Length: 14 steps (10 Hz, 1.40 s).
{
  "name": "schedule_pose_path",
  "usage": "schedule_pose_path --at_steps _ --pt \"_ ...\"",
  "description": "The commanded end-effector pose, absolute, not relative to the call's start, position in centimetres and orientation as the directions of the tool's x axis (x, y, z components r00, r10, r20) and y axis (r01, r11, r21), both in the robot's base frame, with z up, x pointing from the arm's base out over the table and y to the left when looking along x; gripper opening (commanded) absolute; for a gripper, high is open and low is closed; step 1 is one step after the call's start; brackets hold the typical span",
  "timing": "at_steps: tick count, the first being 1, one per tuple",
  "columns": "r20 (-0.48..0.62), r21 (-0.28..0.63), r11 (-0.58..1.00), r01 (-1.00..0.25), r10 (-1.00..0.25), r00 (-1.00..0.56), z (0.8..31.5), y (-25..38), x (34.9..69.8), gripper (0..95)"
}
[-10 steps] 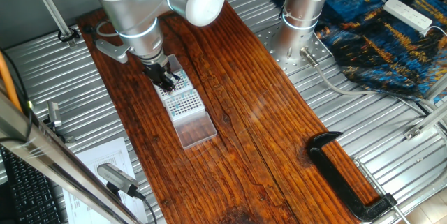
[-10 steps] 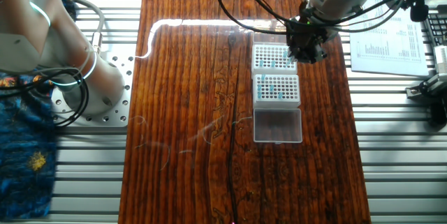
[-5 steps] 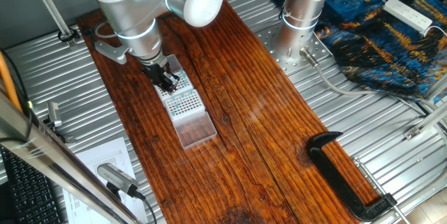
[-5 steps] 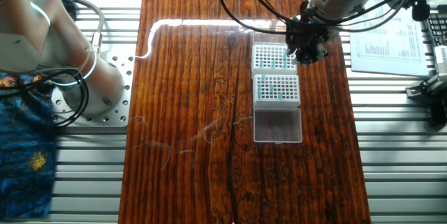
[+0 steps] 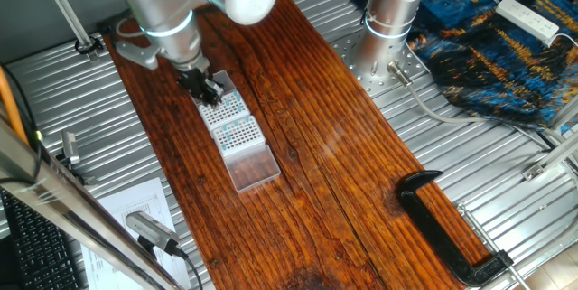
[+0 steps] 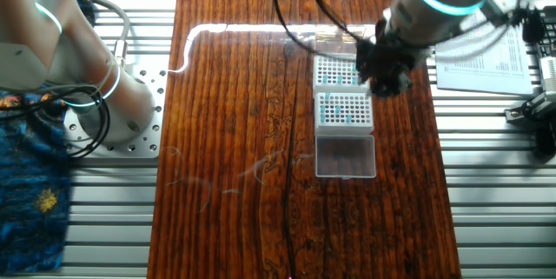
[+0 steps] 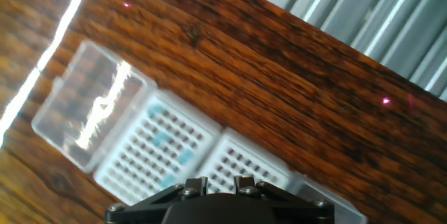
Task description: Transfer all medium pipette tips from one holder to another
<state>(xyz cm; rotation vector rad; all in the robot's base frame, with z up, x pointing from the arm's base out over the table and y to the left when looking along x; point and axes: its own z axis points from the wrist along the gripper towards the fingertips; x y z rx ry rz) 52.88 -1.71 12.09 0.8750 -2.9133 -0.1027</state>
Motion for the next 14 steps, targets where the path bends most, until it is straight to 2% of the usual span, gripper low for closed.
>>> schedule_pose_path --at_steps 1,8,14 --pt "0.080 0.081 0.837 -0.542 -0.547 -0.833 11.7 -2.8 52.3 19.0" --pt "0.064 0.061 0.868 -0.493 -0.496 -0.866 8.5 -4.4 51.8 19.0" --pt "0.067 0.059 0.870 -0.489 -0.492 -0.868 7.9 -4.3 51.1 19.0"
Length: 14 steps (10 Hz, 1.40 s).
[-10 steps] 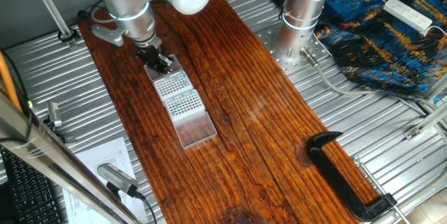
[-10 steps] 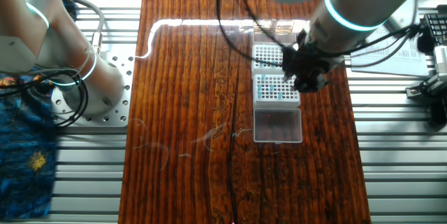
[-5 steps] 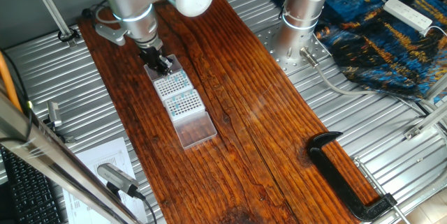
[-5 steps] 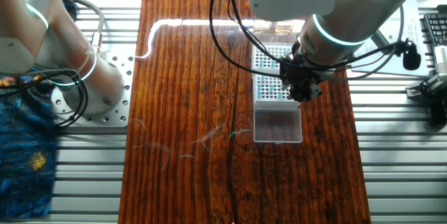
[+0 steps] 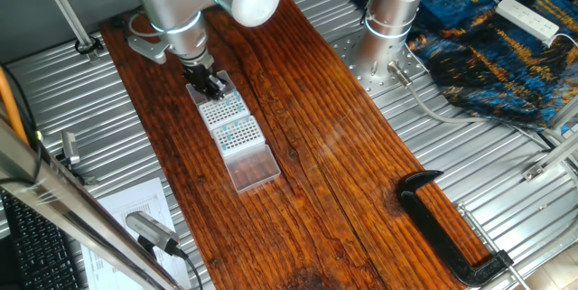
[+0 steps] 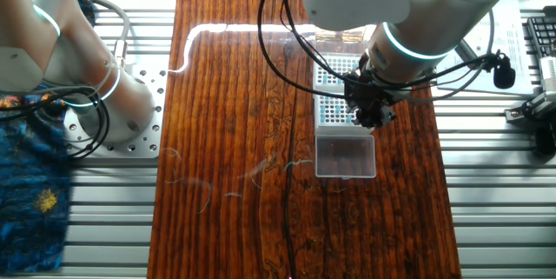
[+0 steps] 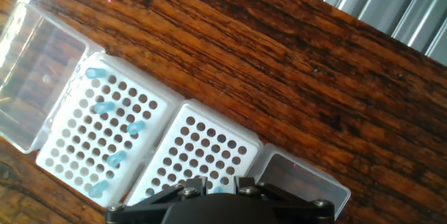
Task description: Transfer all medium pipette tips from one holder to another
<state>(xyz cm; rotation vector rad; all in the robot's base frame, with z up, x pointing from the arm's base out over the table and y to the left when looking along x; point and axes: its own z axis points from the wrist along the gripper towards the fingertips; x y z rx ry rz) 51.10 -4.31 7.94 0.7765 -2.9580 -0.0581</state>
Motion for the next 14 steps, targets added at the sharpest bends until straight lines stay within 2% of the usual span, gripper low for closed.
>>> schedule_pose_path --at_steps 1,5,6,11,14 --pt "0.069 0.056 0.870 -0.489 -0.492 -0.868 7.7 -4.3 50.6 19.0" --pt "0.073 0.047 0.871 -0.489 -0.491 -0.868 7.5 -4.3 50.1 19.0" --pt "0.075 0.045 0.871 -0.489 -0.491 -0.868 7.5 -4.3 50.1 0.0" --pt "0.075 0.031 0.870 -0.493 -0.493 -0.867 7.6 -4.4 50.0 0.0" --pt "0.072 0.041 0.868 -0.496 -0.497 -0.865 8.6 -4.4 50.1 0.0"
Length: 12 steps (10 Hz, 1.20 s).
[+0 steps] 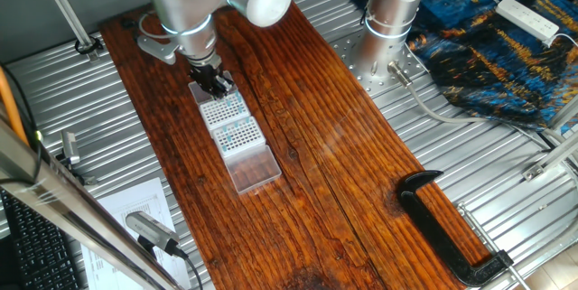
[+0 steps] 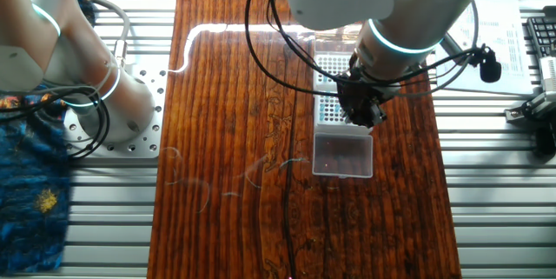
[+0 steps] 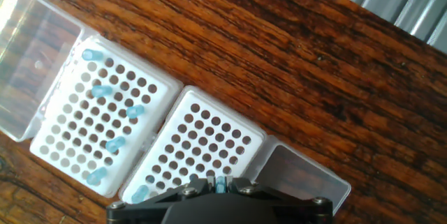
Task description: Transfer all medium pipette tips from one holder to another
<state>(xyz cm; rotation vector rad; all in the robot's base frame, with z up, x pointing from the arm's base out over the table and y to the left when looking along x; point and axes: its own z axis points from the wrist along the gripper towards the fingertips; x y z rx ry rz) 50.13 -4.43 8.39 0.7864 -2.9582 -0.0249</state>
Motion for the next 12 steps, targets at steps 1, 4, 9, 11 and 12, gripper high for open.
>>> schedule_pose_path --at_steps 1,4,9,11,12 --pt "0.071 0.045 0.867 -0.496 -0.498 -0.864 9.1 -4.3 50.2 0.0" --pt "0.078 0.051 0.852 -0.521 -0.524 -0.848 12.9 -3.9 50.8 0.0" --pt "0.081 0.053 0.868 -0.494 -0.497 -0.864 19.1 -1.0 51.6 0.0" --pt "0.080 0.048 0.891 -0.452 -0.455 -0.887 20.0 1.7 51.2 0.0" --pt "0.079 0.048 0.896 -0.441 -0.443 -0.893 20.0 2.8 51.1 0.0"
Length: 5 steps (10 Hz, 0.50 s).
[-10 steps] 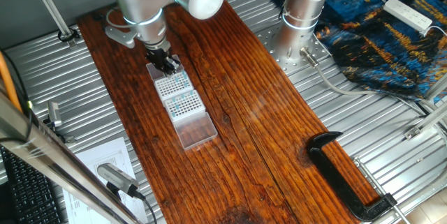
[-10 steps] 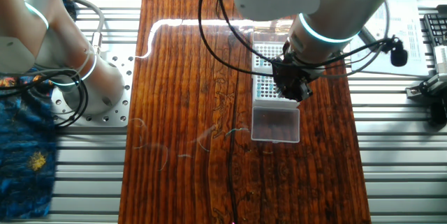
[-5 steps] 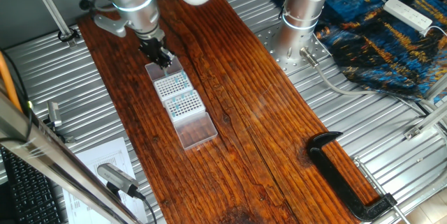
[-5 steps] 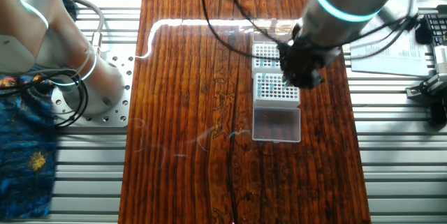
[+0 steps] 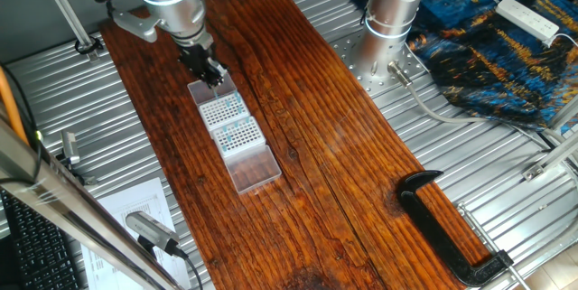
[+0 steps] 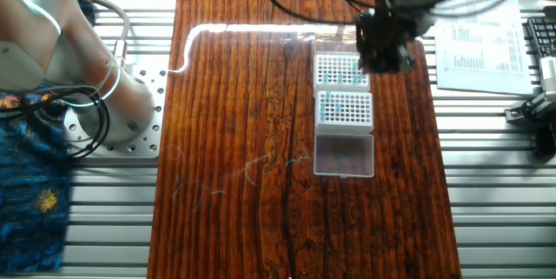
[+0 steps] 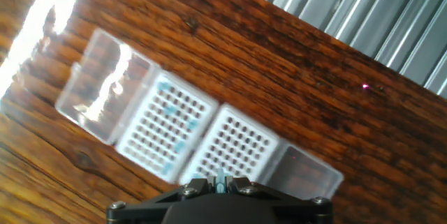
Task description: Transfer all medium pipette tips from one holder to another
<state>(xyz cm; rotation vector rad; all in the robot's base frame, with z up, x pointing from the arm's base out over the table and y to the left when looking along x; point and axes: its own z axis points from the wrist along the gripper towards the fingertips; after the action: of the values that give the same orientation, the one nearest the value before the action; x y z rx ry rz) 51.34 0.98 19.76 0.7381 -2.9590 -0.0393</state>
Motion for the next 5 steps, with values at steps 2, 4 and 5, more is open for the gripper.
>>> schedule_pose_path --at_steps 2,4,5 --pt "0.075 0.048 0.917 -0.397 -0.400 -0.914 19.2 6.0 51.1 0.0" --pt "0.081 0.043 0.932 -0.361 -0.363 -0.928 18.4 7.5 50.9 0.0" --pt "0.082 0.049 0.935 -0.352 -0.355 -0.931 18.0 7.4 50.3 0.0"
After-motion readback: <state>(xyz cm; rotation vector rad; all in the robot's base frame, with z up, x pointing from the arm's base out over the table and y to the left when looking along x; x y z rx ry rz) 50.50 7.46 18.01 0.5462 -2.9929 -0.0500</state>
